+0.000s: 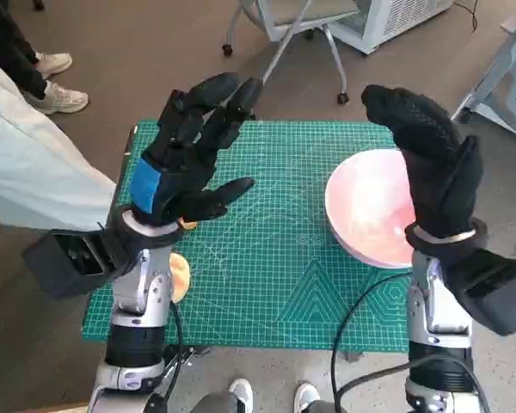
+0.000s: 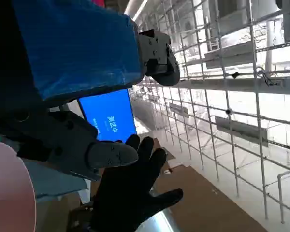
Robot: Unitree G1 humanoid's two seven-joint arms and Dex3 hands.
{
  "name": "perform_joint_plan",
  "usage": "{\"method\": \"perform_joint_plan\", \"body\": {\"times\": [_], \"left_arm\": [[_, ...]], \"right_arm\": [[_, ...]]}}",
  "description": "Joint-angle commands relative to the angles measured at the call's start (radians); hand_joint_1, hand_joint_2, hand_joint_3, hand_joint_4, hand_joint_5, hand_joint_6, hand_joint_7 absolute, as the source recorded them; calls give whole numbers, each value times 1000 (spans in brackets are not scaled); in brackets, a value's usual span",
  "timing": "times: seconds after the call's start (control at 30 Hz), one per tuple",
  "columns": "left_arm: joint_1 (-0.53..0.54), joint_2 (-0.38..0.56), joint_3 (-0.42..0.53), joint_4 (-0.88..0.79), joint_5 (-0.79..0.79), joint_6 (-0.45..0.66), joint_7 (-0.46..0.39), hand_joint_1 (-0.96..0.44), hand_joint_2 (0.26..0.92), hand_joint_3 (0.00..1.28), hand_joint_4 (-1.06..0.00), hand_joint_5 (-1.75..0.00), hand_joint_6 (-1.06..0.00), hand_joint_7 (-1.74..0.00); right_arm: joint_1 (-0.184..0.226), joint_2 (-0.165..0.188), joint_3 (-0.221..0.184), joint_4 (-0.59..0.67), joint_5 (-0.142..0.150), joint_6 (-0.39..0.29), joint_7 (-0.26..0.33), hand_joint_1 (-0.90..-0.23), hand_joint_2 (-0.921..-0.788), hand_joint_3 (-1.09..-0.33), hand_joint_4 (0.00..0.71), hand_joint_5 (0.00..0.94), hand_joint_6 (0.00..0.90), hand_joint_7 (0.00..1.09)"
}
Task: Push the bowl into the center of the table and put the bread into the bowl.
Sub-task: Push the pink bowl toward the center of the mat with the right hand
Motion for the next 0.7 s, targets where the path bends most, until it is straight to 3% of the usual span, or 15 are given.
{"method": "perform_joint_plan", "body": {"times": [0.03, 0.7], "left_arm": [[10, -1, -3, -16, -1, 0, 4, -155, 829, 389, -207, 0, 1, -678], [13, 0, -11, -32, 5, 13, 20, -157, 825, 405, -203, 0, 1, -702]], "right_arm": [[13, -5, 3, 9, 9, 19, 13, -692, -921, -783, 184, 1, -1, 602], [8, -16, 0, 2, 10, 42, 31, -689, -921, -784, 176, 0, -1, 594]]}}
